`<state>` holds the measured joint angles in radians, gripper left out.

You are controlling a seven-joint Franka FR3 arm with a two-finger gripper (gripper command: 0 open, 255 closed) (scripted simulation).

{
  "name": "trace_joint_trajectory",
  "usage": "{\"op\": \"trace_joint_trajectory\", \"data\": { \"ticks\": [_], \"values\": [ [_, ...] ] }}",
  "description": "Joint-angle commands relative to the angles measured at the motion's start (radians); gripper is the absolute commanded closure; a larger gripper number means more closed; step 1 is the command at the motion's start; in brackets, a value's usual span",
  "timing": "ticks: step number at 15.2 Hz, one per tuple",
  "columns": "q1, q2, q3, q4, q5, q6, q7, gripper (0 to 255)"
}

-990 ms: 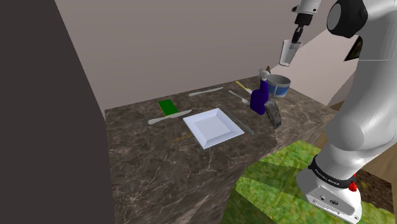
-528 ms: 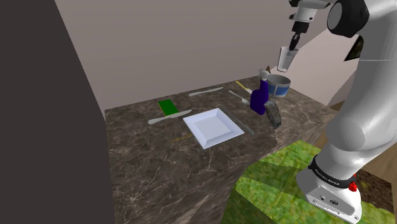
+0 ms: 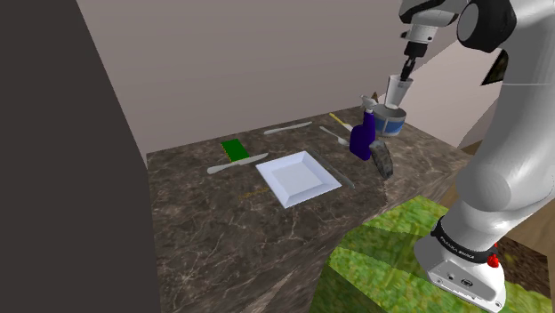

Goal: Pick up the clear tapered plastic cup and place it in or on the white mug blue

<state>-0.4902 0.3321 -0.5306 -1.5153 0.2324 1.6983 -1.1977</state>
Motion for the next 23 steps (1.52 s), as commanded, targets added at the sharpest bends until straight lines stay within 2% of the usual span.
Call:
{"op": "trace_joint_trajectory", "data": {
  "ticks": [1,3,11,12,17,21,23],
  "values": [
    [0.003,0.001,0.001,-0.027,0.001,0.027,-0.003,255],
    [0.004,0.004,0.003,-0.052,0.004,0.056,-0.006,255],
    [0.004,0.004,0.003,-0.052,0.004,0.056,-0.006,255],
    [0.004,0.004,0.003,-0.052,0.004,0.056,-0.006,0],
    [0.004,0.004,0.003,-0.052,0.004,0.056,-0.007,0],
    [-0.018,0.018,-0.003,0.093,0.006,-0.077,-0.002,0],
    [-0.018,0.018,-0.003,0.093,0.006,-0.077,-0.002,0]
  ]
}}
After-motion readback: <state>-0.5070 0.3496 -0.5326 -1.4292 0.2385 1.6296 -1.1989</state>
